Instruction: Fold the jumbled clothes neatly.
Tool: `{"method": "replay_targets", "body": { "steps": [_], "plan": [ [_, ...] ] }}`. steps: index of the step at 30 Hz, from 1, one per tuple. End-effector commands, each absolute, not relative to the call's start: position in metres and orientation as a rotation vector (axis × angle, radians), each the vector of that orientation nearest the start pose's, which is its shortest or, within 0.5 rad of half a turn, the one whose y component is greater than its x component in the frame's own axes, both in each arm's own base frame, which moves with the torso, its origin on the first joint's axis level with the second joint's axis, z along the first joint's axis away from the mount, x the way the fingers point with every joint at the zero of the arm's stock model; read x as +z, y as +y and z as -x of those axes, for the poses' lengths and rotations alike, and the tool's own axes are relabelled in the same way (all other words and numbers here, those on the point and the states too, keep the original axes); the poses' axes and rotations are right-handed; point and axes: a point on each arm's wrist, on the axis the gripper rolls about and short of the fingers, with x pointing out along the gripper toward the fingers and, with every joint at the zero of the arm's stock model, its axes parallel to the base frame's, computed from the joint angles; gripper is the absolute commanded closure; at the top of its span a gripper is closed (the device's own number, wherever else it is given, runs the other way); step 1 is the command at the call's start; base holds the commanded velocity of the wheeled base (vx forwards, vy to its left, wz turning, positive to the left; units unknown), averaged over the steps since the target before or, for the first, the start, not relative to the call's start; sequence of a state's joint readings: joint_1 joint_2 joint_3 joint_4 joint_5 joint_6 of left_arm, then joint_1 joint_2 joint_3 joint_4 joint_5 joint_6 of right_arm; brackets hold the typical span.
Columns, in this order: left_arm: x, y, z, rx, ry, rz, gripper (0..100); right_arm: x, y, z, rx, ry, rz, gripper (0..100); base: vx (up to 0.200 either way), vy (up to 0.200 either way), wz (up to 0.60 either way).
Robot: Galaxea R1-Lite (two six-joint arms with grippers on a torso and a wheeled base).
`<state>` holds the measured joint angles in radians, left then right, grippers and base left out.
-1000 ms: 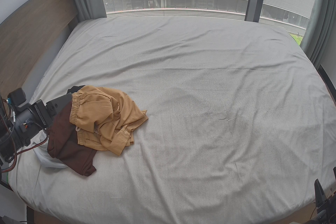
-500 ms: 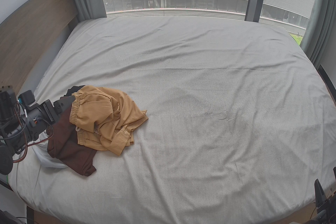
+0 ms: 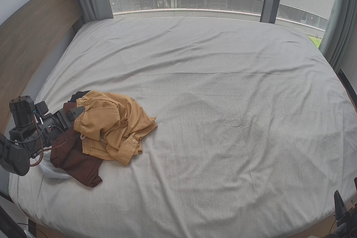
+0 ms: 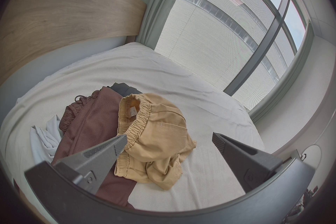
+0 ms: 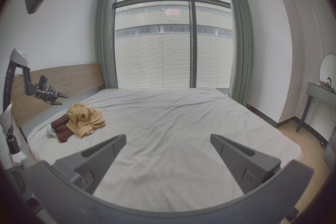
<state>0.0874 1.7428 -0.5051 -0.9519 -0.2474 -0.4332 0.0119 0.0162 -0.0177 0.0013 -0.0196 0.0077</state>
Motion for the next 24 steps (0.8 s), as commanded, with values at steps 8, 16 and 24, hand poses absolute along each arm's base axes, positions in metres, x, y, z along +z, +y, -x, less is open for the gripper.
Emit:
{"method": "replay_targets", "body": {
  "steps": [8, 16, 24],
  "plan": [
    [0.101, 0.027, -0.315, -0.069, 0.343, 0.495, 0, 0.075, -0.001, 0.023, -0.008, 0.002, -0.008, 0, 0.000, 0.000, 0.00],
    [0.096, 0.029, -0.333, -0.073, 0.308, 0.517, 0, 0.075, -0.001, 0.023, -0.008, 0.001, -0.009, 0, 0.000, 0.000, 0.00],
    [0.089, 0.028, -0.349, -0.096, 0.282, 0.522, 0, 0.075, -0.001, 0.023, -0.008, 0.000, -0.009, 0, 0.000, 0.000, 0.00]
  ]
}}
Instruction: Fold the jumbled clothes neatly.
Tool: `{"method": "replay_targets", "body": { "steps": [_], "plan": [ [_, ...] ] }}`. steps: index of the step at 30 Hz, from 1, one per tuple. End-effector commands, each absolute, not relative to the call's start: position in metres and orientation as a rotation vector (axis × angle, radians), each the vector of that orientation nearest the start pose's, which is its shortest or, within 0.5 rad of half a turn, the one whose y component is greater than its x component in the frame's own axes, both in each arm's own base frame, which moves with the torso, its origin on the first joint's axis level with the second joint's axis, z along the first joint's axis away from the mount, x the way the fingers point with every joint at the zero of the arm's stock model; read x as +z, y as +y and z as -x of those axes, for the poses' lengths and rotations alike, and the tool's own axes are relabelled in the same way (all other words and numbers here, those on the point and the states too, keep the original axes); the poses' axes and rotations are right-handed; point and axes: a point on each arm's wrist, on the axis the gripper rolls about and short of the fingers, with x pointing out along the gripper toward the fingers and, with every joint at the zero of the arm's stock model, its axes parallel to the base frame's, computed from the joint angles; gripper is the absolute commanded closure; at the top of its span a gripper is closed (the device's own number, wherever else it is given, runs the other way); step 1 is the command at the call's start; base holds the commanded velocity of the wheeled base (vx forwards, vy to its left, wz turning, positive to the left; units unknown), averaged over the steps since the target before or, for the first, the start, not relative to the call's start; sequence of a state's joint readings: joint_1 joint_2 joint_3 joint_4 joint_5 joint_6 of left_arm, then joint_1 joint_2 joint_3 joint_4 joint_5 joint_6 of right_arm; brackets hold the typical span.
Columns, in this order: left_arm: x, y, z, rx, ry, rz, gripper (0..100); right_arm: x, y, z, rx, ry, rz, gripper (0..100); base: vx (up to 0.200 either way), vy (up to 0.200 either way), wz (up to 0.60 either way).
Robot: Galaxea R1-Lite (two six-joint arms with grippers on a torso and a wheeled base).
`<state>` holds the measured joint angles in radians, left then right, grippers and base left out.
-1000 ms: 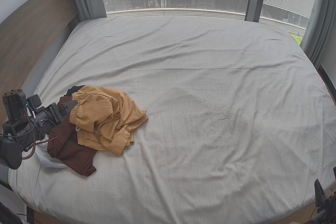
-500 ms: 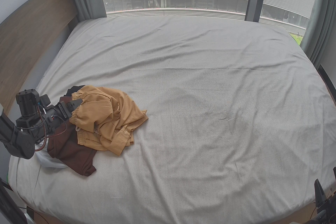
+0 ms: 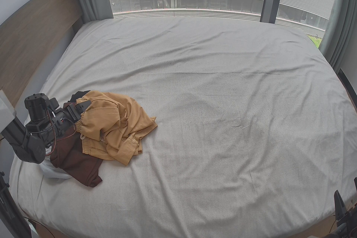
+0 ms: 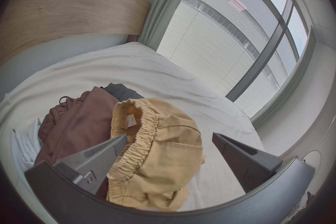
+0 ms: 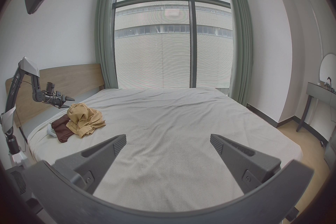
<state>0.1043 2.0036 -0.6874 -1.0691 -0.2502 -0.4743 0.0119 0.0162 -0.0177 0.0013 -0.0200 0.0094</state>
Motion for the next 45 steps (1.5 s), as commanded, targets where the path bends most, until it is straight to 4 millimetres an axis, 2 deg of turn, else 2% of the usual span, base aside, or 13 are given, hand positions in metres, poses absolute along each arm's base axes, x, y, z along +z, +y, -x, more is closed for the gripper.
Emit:
{"method": "replay_targets", "body": {
  "steps": [1, 5, 14, 21, 24, 31, 32, 40, 45],
  "plan": [
    [0.088, 0.028, -0.350, -0.102, 0.281, 0.529, 0, 0.075, -0.001, 0.023, -0.008, 0.000, -0.009, 0, 0.000, 0.000, 0.00],
    [0.086, 0.027, -0.359, -0.141, 0.263, 0.551, 0, 0.075, -0.001, 0.023, -0.008, 0.001, -0.009, 0, 0.000, 0.000, 0.00],
    [0.076, 0.026, -0.366, -0.168, 0.264, 0.550, 0, 0.075, -0.001, 0.023, -0.008, 0.001, -0.009, 0, 0.000, 0.000, 0.00],
    [0.076, 0.024, -0.369, -0.199, 0.243, 0.547, 0, 0.075, -0.001, 0.023, -0.008, 0.000, -0.009, 0, 0.000, 0.000, 0.00],
    [0.068, 0.020, -0.373, -0.209, 0.260, 0.549, 0, 0.075, -0.001, 0.023, -0.008, 0.000, -0.009, 0, 0.000, 0.000, 0.00],
    [0.070, 0.021, -0.378, -0.213, 0.239, 0.546, 0, 0.075, -0.001, 0.023, -0.008, 0.001, -0.009, 0, 0.000, 0.000, 0.00],
    [0.070, 0.021, -0.378, -0.213, 0.239, 0.545, 100, 0.075, -0.001, 0.023, -0.008, 0.000, -0.009, 0, 0.000, 0.000, 0.00],
    [0.069, 0.021, -0.377, -0.215, 0.246, 0.552, 100, 0.075, -0.001, 0.023, -0.008, 0.001, -0.009, 0, 0.000, 0.000, 0.00],
    [0.080, 0.020, -0.374, -0.228, 0.223, 0.601, 100, 0.075, -0.001, 0.023, -0.008, 0.001, -0.009, 0, 0.000, 0.000, 0.00]
  ]
}}
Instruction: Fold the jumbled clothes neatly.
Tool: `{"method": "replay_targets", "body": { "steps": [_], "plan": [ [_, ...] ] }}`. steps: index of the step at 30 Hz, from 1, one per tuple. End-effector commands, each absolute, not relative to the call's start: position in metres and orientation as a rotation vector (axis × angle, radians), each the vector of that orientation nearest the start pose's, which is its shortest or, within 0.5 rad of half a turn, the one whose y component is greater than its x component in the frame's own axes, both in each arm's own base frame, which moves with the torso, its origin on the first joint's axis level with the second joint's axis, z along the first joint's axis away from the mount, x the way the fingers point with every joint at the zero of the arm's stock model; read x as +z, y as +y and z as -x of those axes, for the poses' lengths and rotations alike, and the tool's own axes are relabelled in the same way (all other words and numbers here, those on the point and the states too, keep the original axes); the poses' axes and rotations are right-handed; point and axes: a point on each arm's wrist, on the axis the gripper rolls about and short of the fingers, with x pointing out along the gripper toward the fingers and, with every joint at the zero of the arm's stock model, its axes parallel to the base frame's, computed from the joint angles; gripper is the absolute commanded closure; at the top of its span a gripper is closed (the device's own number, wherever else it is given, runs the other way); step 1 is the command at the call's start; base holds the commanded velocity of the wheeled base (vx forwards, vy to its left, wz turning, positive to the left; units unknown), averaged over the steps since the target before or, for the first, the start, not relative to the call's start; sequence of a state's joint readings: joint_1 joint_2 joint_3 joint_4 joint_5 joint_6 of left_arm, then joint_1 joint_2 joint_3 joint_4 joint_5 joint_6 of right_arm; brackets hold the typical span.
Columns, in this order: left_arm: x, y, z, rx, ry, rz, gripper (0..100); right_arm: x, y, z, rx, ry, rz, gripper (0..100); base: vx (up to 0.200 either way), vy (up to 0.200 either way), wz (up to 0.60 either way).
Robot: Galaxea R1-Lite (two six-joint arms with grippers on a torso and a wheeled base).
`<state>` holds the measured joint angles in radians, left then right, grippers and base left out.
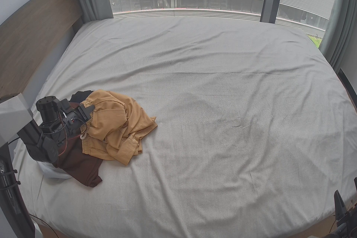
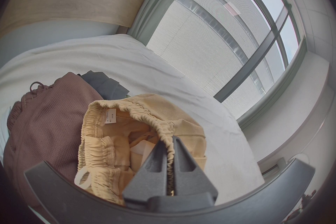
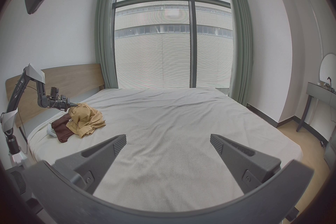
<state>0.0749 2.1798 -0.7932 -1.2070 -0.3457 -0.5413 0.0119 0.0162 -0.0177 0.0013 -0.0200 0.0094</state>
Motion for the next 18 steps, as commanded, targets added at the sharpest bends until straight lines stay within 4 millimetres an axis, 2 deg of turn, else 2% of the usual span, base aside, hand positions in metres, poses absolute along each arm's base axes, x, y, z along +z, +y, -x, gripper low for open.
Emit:
{"method": "replay_targets", "body": {
  "steps": [1, 5, 12, 13, 18],
  "plan": [
    [0.084, 0.020, -0.373, -0.237, 0.216, 0.615, 100, 0.075, -0.001, 0.023, -0.008, 0.001, -0.009, 0, 0.000, 0.000, 0.00],
    [0.091, 0.018, -0.365, -0.265, 0.208, 0.647, 100, 0.075, -0.001, 0.023, -0.009, 0.001, -0.008, 0, 0.000, 0.000, 0.00],
    [0.085, 0.020, -0.361, -0.294, 0.231, 0.650, 100, 0.075, -0.001, 0.023, -0.009, 0.001, -0.008, 0, 0.000, 0.000, 0.00],
    [0.085, 0.020, -0.362, -0.297, 0.227, 0.649, 0, 0.075, -0.001, 0.023, -0.009, 0.001, -0.008, 0, 0.000, 0.000, 0.00],
    [0.080, 0.016, -0.361, -0.307, 0.232, 0.644, 0, 0.075, -0.001, 0.023, -0.009, 0.001, -0.008, 0, 0.000, 0.000, 0.00]
  ]
}}
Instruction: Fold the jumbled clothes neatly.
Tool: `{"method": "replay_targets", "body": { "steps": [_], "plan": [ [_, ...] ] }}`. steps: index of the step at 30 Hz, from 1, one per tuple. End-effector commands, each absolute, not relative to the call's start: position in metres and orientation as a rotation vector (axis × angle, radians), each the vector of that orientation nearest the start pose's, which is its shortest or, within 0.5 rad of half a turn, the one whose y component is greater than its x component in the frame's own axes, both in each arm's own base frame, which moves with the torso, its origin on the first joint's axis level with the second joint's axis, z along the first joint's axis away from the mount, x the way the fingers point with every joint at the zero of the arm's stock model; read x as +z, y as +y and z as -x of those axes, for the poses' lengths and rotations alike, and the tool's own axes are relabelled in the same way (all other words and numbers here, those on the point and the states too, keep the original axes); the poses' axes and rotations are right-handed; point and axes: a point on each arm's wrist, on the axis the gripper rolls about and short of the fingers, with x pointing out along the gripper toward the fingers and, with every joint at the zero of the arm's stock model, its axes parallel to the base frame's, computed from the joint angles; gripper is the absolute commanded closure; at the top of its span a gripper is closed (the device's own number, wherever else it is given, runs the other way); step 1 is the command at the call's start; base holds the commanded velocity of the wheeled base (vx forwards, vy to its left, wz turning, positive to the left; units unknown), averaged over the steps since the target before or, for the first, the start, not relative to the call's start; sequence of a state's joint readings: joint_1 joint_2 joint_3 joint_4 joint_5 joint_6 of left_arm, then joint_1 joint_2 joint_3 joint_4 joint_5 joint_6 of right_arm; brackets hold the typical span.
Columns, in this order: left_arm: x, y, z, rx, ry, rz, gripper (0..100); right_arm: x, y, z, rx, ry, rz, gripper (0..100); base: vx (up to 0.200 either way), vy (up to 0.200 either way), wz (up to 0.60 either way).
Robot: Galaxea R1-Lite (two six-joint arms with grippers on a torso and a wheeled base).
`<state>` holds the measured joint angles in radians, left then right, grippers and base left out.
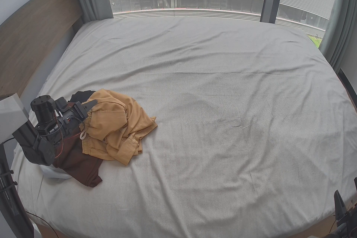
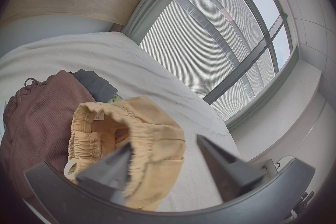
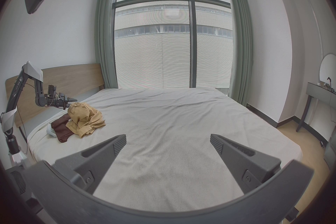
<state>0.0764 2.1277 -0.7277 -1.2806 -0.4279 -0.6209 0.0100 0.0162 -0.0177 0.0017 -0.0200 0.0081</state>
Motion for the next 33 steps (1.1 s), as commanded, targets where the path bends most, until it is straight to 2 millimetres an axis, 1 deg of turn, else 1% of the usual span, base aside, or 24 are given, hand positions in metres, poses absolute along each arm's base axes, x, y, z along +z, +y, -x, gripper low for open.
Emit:
{"method": "replay_targets", "body": {
  "steps": [1, 4, 6, 13, 14, 18, 23, 28, 29, 30, 32, 33],
  "plan": [
    [0.079, 0.013, -0.361, -0.313, 0.238, 0.644, 0, 0.075, -0.001, 0.023, -0.009, 0.001, -0.008, 0, 0.000, 0.000, 0.00],
    [0.077, 0.008, -0.360, -0.321, 0.248, 0.643, 0, 0.075, -0.001, 0.023, -0.009, 0.001, -0.008, 0, 0.000, 0.000, 0.00],
    [0.073, 0.003, -0.360, -0.330, 0.264, 0.641, 0, 0.075, -0.001, 0.023, -0.008, 0.002, -0.008, 0, 0.000, 0.000, 0.00],
    [0.059, 0.004, -0.366, -0.320, 0.267, 0.633, 0, 0.075, -0.001, 0.023, -0.008, 0.000, -0.009, 0, 0.000, 0.000, 0.00],
    [0.057, 0.005, -0.367, -0.319, 0.263, 0.633, 100, 0.075, -0.001, 0.023, -0.008, 0.001, -0.009, 0, 0.000, 0.000, 0.00],
    [0.053, 0.007, -0.368, -0.318, 0.251, 0.631, 100, 0.075, -0.001, 0.023, -0.008, 0.002, -0.008, 0, 0.000, 0.000, 0.00],
    [0.059, 0.005, -0.365, -0.335, 0.238, 0.628, 100, 0.075, -0.001, 0.023, -0.008, 0.002, -0.008, 0, 0.000, 0.000, 0.00],
    [0.080, -0.005, -0.355, -0.375, 0.204, 0.624, 100, 0.075, -0.001, 0.023, -0.009, 0.001, -0.008, 0, 0.000, 0.000, 0.00],
    [0.080, -0.005, -0.355, -0.375, 0.204, 0.624, 100, 0.075, -0.001, 0.023, -0.009, 0.001, -0.008, 0, 0.000, 0.000, 0.00],
    [0.087, -0.008, -0.351, -0.387, 0.194, 0.620, 100, 0.075, -0.001, 0.023, -0.009, 0.001, -0.008, 0, 0.000, 0.000, 0.00],
    [0.091, -0.010, -0.347, -0.394, 0.190, 0.621, 100, 0.075, -0.001, 0.023, -0.009, 0.001, -0.008, 0, 0.000, 0.000, 0.00],
    [0.097, -0.012, -0.343, -0.405, 0.182, 0.621, 100, 0.075, -0.001, 0.023, -0.009, 0.001, -0.008, 0, 0.000, 0.000, 0.00]
  ]
}}
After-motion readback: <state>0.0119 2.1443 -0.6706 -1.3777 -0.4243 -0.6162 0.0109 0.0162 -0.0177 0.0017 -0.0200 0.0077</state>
